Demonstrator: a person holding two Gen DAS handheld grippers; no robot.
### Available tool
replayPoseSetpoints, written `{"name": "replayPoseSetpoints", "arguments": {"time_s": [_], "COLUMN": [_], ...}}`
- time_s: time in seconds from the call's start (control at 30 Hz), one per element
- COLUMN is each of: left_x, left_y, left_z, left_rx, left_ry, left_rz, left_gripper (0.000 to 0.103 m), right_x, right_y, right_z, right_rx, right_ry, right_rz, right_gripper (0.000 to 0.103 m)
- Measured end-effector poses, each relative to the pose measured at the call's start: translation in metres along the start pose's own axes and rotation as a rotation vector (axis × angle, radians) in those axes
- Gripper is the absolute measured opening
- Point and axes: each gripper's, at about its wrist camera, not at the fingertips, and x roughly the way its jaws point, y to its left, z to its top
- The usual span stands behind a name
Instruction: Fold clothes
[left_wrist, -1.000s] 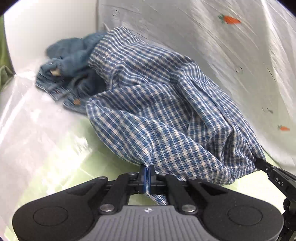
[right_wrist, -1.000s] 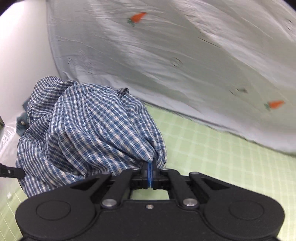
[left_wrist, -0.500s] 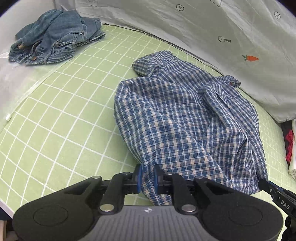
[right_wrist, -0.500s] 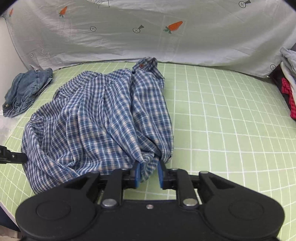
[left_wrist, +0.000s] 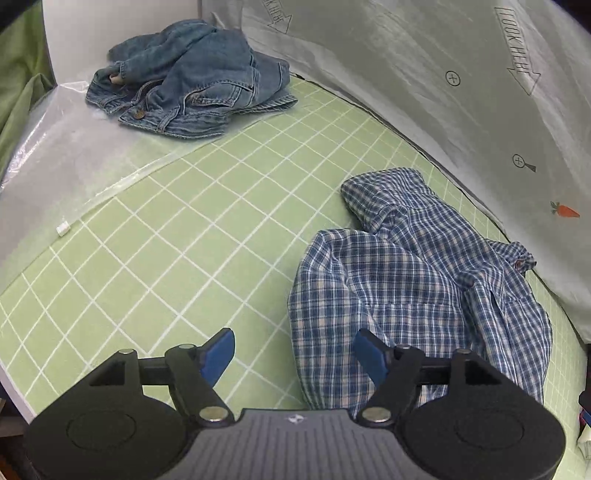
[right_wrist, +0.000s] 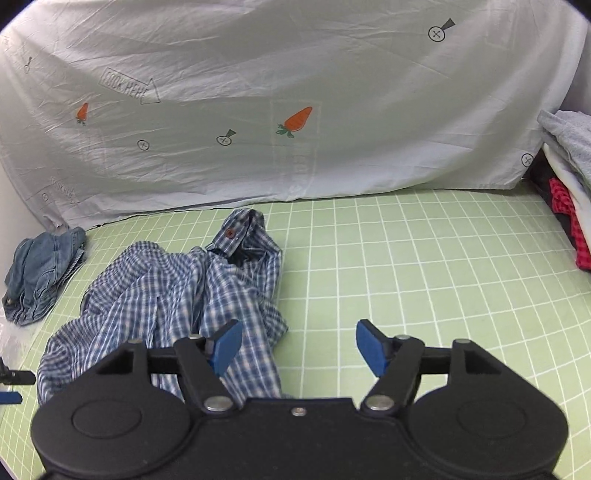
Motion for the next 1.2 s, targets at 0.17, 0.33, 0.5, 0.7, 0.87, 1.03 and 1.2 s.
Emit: {"name": "replayPoseSetpoints", "arguments": {"time_s": [0.17,0.33,0.5,0.7,0.87,1.03,1.2], "left_x": [0.035,0.063,0.074,0.076,0.07,0.064,0.061], "left_y": [-0.008,-0.015,-0.018,-0.023,-0.023,-0.019,-0.016], "left_z": [0.018,0.022,0.016,0.006,0.001,-0.003,-0.007], "left_rx": [-0.03,-0.005,0.001,-0.002,0.001,0.001,-0.004], "left_ry": [0.075,0.147,0.194,0.191,0.154,0.124,0.111], "left_rz": [0.006,0.03,0.019,0.006,0.021,0.043,0.051], "left_gripper": [0.073,0.073,0.053,0.006,0.002,0.002,0.001], "right_x": [0.053,0.122,0.164,0.17,0.13,0.073,0.02], "right_y": [0.006,0.009,0.017,0.02,-0.028,-0.122,-0.196], "right_z": [0.029,0.043,0.049,0.044,0.033,0.006,-0.038], "right_rx": [0.049,0.1,0.104,-0.008,0.025,0.145,0.172], "right_ry": [0.043,0.143,0.205,0.223,0.147,0.121,0.154], "right_rz": [0.038,0.058,0.091,0.068,-0.077,-0.328,-0.607], "right_gripper": [0.075,0.075,0.066,0.003,0.001,0.001,0.001]}}
